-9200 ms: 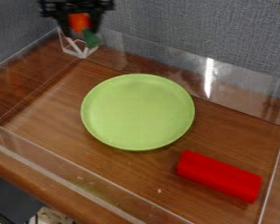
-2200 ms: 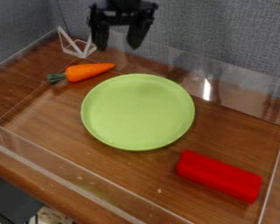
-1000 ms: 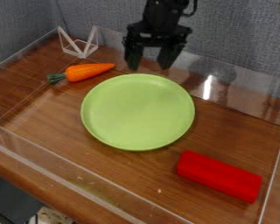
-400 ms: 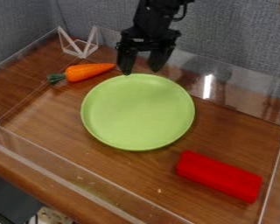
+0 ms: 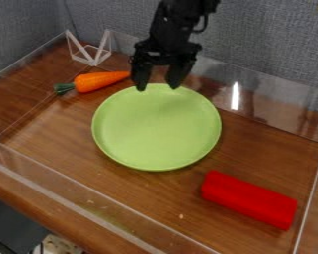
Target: Put the carrot on the left side
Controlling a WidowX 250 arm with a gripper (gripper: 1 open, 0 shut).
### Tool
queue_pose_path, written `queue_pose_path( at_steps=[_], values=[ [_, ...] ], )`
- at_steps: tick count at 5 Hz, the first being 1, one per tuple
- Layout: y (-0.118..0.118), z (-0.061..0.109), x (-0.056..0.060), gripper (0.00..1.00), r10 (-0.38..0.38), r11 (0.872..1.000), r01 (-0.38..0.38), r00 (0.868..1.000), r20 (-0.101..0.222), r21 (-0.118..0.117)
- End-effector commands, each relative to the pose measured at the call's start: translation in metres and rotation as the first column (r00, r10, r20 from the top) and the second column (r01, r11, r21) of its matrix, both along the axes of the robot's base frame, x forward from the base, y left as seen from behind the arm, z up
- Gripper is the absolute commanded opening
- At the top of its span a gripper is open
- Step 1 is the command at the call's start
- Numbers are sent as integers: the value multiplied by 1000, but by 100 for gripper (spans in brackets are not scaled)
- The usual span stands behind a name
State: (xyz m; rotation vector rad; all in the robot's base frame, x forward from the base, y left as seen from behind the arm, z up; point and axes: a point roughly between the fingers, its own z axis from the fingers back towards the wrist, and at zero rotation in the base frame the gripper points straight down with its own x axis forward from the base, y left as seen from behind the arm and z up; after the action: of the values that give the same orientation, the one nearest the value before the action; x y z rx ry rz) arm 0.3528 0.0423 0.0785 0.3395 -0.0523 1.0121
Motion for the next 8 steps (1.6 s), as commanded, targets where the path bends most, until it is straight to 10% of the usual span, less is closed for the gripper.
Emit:
queue_pose_path(
  at_steps=[1,5,8],
  values=[
    [2,16,11,100,-23,1000,23,997,69,4],
    [116,19,21,100,-298,954,299,952,65,-3],
    [137,-19,46,100,-358,933,358,934,11,-42]
  ],
)
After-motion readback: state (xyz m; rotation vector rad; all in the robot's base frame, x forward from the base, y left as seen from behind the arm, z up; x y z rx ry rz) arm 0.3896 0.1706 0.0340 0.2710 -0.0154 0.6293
